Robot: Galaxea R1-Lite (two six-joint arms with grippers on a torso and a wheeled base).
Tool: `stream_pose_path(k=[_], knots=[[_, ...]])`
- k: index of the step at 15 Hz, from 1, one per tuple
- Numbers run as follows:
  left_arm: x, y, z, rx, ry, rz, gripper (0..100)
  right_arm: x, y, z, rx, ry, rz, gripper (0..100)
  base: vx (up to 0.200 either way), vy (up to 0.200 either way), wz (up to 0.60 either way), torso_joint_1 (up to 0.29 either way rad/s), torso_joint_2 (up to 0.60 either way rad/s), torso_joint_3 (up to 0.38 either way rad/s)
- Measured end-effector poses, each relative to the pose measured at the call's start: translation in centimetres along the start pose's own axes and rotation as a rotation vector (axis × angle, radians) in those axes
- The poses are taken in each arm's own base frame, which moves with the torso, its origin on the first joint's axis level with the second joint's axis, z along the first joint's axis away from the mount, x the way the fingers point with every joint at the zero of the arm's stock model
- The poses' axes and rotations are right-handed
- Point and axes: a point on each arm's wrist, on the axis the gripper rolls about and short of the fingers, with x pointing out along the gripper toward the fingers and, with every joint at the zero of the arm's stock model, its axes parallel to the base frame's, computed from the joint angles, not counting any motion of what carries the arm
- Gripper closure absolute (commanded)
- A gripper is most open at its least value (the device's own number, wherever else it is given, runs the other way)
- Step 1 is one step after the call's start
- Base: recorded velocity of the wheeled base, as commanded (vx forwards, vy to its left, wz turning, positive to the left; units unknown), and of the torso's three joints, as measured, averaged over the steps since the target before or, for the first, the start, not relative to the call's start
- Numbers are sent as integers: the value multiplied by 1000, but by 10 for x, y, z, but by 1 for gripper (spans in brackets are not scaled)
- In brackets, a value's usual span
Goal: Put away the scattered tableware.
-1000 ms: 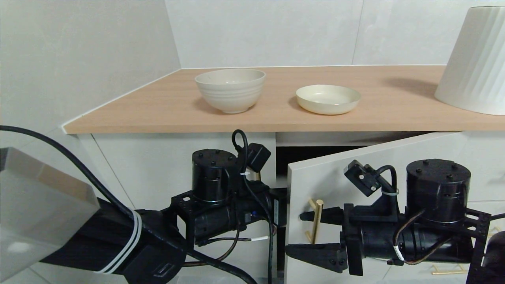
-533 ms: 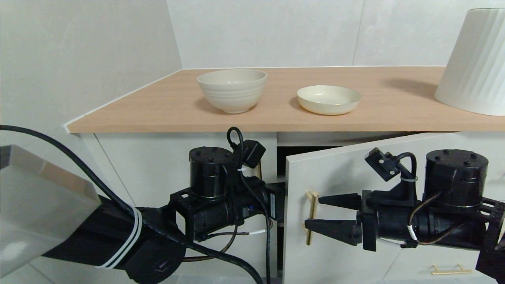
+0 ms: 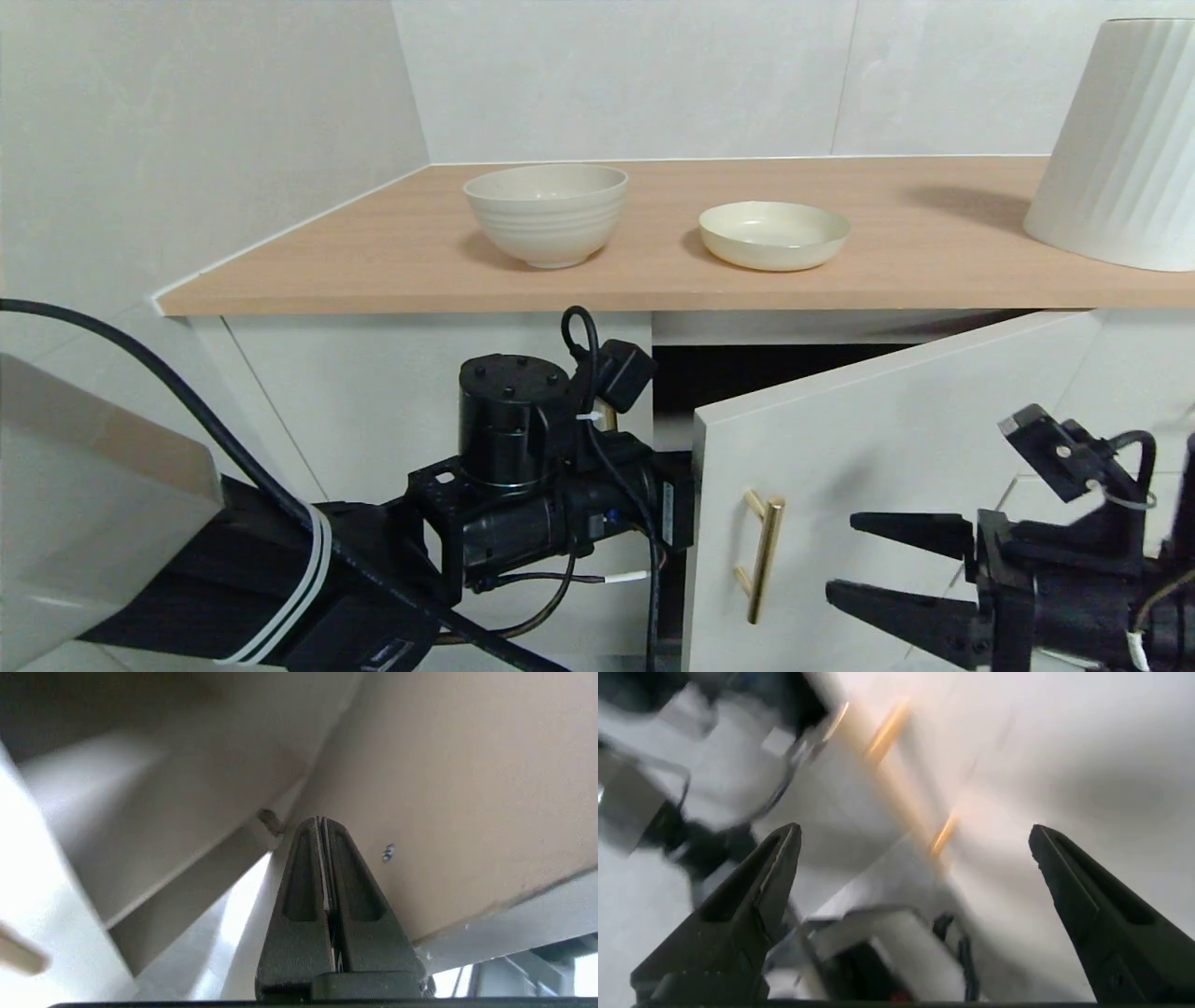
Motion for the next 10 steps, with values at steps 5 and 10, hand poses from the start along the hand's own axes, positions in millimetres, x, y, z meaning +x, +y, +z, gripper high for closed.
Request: stream_pose_path(k=[5,10], knots=[[0,-1,-1,0,2,5,100,-35,17,-22,30,47,0,0,0,0,0,0,0,0],[1,-3,-1,3,3,3,100,-47,24,-23,10,10,11,0,-160,0,0,5,1,2]])
